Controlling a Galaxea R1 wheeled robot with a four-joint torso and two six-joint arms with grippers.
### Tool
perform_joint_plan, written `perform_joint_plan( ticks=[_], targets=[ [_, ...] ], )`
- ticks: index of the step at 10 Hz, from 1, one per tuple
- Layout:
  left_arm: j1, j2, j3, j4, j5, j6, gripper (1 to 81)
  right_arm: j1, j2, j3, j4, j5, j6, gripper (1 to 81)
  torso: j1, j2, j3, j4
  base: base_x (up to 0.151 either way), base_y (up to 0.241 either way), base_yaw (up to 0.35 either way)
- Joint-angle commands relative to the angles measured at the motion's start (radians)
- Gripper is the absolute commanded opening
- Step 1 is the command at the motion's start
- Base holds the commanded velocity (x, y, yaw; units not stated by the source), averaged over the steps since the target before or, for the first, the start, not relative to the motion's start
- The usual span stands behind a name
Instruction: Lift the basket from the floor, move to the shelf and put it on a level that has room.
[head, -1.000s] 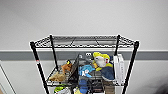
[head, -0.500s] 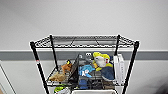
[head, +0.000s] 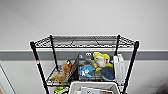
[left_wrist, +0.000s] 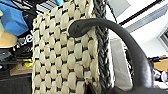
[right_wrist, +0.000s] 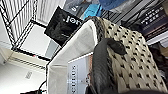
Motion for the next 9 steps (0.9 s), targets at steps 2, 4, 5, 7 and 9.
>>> perform_joint_plan(
  ticks=[2, 4, 5, 7, 9],
  targets=[
    [-0.209, -0.058, 0.155, 0.013, -0.046, -0.036, 1.0, 0.201, -0.097, 0.118, 0.015, -0.024, 0.060, 1.0, 0.000, 0.000, 0.000, 0.000, 0.000, 0.000, 0.000],
    [-0.278, -0.088, 0.186, 0.013, -0.043, -0.103, 1.0, 0.273, -0.123, 0.147, 0.017, -0.051, 0.106, 1.0, 0.000, 0.000, 0.000, 0.000, 0.000, 0.000, 0.000],
    [-0.313, -0.099, 0.200, 0.013, -0.043, -0.123, 1.0, 0.311, -0.132, 0.159, 0.017, -0.064, 0.126, 1.0, 0.000, 0.000, 0.000, 0.000, 0.000, 0.000, 0.000],
    [-0.381, -0.113, 0.223, 0.013, -0.038, -0.175, 1.0, 0.383, -0.153, 0.181, 0.017, -0.088, 0.171, 1.0, 0.000, 0.000, 0.000, 0.000, 0.000, 0.000, 0.000],
    [-0.468, -0.120, 0.247, 0.013, -0.037, -0.236, 1.0, 0.458, -0.172, 0.198, 0.017, -0.120, 0.220, 1.0, 0.000, 0.000, 0.000, 0.000, 0.000, 0.000, 0.000]
  ],
)
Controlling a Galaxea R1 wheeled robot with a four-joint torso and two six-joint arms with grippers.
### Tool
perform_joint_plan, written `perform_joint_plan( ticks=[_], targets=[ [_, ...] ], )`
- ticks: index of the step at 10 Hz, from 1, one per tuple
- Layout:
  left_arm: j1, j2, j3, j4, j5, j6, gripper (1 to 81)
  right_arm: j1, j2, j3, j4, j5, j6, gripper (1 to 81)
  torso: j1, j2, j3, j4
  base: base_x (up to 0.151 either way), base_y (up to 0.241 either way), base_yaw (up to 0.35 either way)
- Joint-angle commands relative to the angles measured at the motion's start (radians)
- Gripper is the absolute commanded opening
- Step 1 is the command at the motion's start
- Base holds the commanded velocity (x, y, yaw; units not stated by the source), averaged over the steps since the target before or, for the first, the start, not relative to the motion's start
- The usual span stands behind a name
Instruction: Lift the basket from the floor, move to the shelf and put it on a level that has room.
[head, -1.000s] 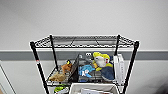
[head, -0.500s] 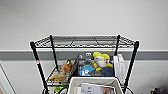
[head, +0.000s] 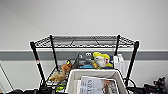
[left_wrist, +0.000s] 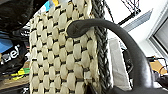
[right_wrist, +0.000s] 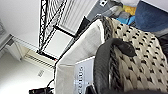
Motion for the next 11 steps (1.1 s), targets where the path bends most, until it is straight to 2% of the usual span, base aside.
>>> perform_joint_plan(
  ticks=[1, 6, 11],
  targets=[
    [-0.256, -0.032, 0.115, 0.009, -0.102, -0.084, 1.0, 0.212, -0.056, 0.060, 0.015, -0.036, 0.103, 1.0, 0.000, 0.000, 0.000, 0.000, 0.000, 0.000, 0.000],
    [-0.406, -0.047, 0.125, 0.008, -0.099, -0.189, 1.0, 0.409, -0.062, 0.084, 0.012, -0.096, 0.233, 1.0, 0.000, 0.000, 0.000, 0.000, 0.000, 0.000, 0.000],
    [-0.579, -0.053, 0.112, 0.008, -0.093, -0.324, 1.0, 0.562, -0.062, 0.082, 0.010, -0.164, 0.330, 1.0, 0.000, 0.000, 0.000, 0.000, 0.000, 0.000, 0.000]
  ],
)
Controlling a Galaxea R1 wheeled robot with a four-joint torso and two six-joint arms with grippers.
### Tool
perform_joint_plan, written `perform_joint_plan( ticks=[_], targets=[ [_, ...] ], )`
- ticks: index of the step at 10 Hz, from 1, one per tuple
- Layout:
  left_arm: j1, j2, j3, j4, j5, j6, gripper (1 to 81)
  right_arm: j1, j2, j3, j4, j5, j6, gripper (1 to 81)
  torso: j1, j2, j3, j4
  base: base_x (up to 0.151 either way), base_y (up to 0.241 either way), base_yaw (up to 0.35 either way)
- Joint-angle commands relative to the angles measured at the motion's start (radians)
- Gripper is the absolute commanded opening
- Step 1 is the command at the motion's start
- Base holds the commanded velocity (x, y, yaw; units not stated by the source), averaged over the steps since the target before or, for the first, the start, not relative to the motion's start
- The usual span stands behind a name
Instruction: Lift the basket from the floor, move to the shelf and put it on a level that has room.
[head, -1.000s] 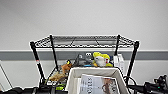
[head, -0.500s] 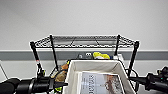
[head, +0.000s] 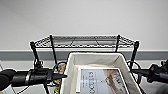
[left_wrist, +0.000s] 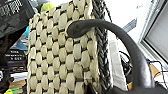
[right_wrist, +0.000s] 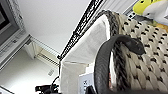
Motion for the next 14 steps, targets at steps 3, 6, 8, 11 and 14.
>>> perform_joint_plan(
  ticks=[3, 6, 8, 11, 14],
  targets=[
    [-0.290, -0.011, 0.030, 0.003, -0.156, -0.111, 1.0, 0.268, -0.008, 0.014, 0.023, -0.065, 0.135, 1.0, 0.000, 0.000, 0.000, 0.000, 0.000, 0.000, 0.000],
    [-0.372, -0.013, 0.033, 0.003, -0.149, -0.168, 1.0, 0.392, -0.014, 0.014, 0.023, -0.114, 0.218, 1.0, 0.000, 0.000, 0.000, 0.000, 0.000, 0.000, 0.000],
    [-0.440, -0.012, 0.020, 0.003, -0.124, -0.220, 1.0, 0.474, -0.014, 0.004, 0.024, -0.135, 0.261, 1.0, 0.000, 0.000, 0.000, 0.000, 0.000, 0.000, 0.000],
    [-0.510, -0.005, -0.008, 0.005, -0.121, -0.295, 1.0, 0.549, -0.007, -0.028, 0.024, -0.155, 0.306, 1.0, 0.000, 0.000, 0.000, 0.000, 0.000, 0.000, 0.000],
    [-0.596, 0.013, -0.055, 0.003, -0.106, -0.369, 1.0, 0.622, 0.042, -0.071, 0.024, -0.155, 0.353, 1.0, 0.000, 0.000, 0.000, 0.000, 0.000, 0.000, 0.000]
  ],
)
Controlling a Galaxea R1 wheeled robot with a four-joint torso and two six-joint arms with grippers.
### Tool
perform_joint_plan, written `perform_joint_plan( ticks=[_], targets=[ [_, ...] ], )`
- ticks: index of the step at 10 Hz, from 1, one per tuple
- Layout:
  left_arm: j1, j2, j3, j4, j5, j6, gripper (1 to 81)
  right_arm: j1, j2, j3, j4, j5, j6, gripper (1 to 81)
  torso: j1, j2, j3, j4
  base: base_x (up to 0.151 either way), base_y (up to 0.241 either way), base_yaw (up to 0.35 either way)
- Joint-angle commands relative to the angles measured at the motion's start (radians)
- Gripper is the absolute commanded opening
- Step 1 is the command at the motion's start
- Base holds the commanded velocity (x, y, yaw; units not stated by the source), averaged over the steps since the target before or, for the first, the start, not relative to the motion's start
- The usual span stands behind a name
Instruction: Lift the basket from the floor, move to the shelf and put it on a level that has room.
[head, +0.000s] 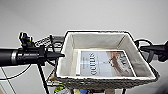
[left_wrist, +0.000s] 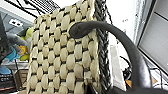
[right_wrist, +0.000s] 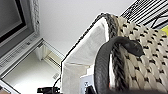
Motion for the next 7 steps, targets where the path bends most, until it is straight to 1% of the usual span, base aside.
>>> perform_joint_plan(
  ticks=[1, 3, 6, 7],
  targets=[
    [-0.206, 0.034, -0.090, 0.006, -0.161, -0.062, 1.0, 0.157, 0.067, -0.073, 0.015, 0.011, 0.062, 1.0, 0.000, 0.000, 0.000, 0.000, 0.000, 0.000, 0.000],
    [-0.252, 0.071, -0.150, 0.005, -0.149, -0.091, 1.0, 0.185, 0.110, -0.131, 0.016, -0.007, 0.075, 1.0, 0.000, 0.000, 0.000, 0.000, 0.000, 0.000, 0.000],
    [-0.321, 0.140, -0.221, 0.005, -0.130, -0.131, 1.0, 0.263, 0.171, -0.200, 0.055, -0.021, 0.076, 1.0, 0.000, 0.000, 0.000, 0.000, 0.000, 0.000, 0.000],
    [-0.349, 0.158, -0.242, 0.005, -0.127, -0.146, 1.0, 0.296, 0.191, -0.230, 0.075, -0.044, 0.076, 1.0, 0.000, 0.000, 0.000, 0.000, 0.000, 0.000, 0.000]
  ],
)
